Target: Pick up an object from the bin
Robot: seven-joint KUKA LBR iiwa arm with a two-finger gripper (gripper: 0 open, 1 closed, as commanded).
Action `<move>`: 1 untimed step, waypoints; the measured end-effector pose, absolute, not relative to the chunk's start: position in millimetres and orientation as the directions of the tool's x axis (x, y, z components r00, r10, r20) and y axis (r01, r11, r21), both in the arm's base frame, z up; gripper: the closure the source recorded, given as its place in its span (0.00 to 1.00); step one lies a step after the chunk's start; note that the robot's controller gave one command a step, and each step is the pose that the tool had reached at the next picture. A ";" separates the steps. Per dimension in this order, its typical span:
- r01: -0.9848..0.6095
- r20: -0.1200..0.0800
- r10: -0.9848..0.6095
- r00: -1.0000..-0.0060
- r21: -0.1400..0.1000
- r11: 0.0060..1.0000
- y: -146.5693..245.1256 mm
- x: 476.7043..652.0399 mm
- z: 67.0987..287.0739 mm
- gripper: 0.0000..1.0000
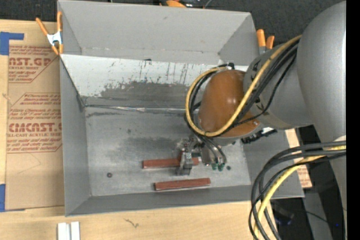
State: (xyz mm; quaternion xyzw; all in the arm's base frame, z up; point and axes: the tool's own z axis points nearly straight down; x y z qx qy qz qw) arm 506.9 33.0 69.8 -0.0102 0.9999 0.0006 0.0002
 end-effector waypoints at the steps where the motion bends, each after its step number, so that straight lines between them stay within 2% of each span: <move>1: -0.335 -0.001 -0.335 -0.942 0.000 0.942 22.8 498.8 69.4 1.00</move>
Offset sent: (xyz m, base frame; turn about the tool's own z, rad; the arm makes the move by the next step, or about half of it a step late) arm -0.0081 -0.0108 0.0002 -0.3207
